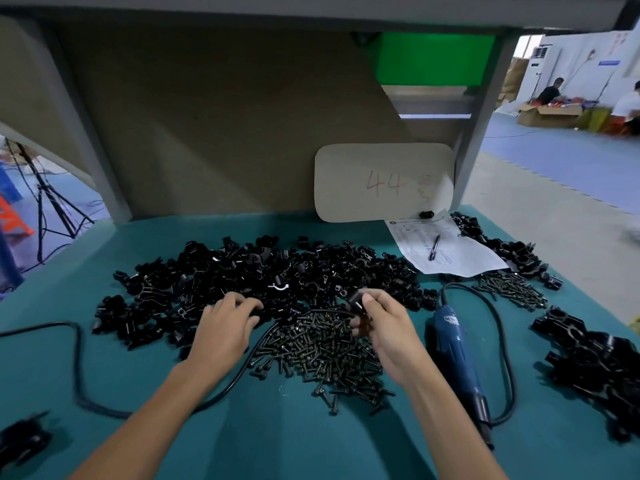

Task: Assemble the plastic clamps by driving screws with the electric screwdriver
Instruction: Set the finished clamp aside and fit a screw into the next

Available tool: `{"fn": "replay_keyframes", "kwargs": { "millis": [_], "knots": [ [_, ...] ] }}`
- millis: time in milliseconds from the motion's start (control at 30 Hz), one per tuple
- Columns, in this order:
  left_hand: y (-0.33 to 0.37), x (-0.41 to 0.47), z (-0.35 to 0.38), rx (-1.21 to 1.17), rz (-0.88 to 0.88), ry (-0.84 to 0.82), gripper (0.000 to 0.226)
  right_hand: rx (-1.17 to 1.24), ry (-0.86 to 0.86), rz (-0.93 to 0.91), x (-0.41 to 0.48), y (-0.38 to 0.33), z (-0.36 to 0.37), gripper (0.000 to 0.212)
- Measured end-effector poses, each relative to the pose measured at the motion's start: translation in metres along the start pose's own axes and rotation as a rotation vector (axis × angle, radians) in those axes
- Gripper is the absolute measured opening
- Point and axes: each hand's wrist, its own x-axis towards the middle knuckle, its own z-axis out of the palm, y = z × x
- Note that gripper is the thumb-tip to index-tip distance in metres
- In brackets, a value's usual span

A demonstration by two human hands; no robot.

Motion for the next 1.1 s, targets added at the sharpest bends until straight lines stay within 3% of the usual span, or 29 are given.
{"fn": "replay_keyframes", "kwargs": {
  "millis": [167, 300, 400, 467, 600, 667, 733, 800, 867, 933, 1100],
  "knots": [
    [0.006, -0.006, -0.011, -0.232, -0.077, 0.108, 0.030, 0.334, -0.089, 0.122, -0.020, 0.025, 0.002, 0.021],
    [0.025, -0.016, -0.020, -0.770, -0.338, 0.003, 0.015, 0.162, -0.131, 0.123, -0.029, 0.040, 0.003, 0.034],
    [0.037, -0.026, -0.019, -0.962, -0.406, 0.002, 0.016, 0.173, -0.166, 0.140, -0.031, 0.039, 0.005, 0.042],
    [0.044, -0.035, -0.015, -0.942, -0.328, 0.009, 0.020, 0.204, -0.189, 0.151, -0.032, 0.038, 0.007, 0.037],
    [0.055, -0.047, -0.008, -0.758, -0.129, -0.009, 0.067, 0.185, -0.232, 0.147, -0.035, 0.038, 0.011, 0.031],
    [0.058, -0.052, -0.007, -0.717, -0.126, -0.048, 0.078, 0.212, -0.245, 0.160, -0.036, 0.039, 0.013, 0.028],
    [0.060, -0.057, -0.008, -0.538, -0.120, -0.097, 0.076, 0.256, -0.244, 0.188, -0.034, 0.041, 0.014, 0.029],
    [0.065, -0.063, -0.008, -0.168, -0.031, -0.117, 0.070, 0.274, -0.239, 0.204, -0.032, 0.042, 0.014, 0.027],
    [0.072, -0.069, -0.007, 0.039, 0.058, -0.187, 0.071, 0.279, -0.226, 0.205, -0.031, 0.043, 0.012, 0.025],
    [0.074, -0.070, -0.008, 0.031, 0.067, -0.298, 0.072, 0.264, -0.216, 0.181, -0.031, 0.042, 0.011, 0.030],
    [0.055, -0.055, -0.030, -0.259, 0.098, -0.580, 0.044, 0.216, -0.208, 0.129, -0.032, 0.039, 0.012, 0.046]
  ]
}}
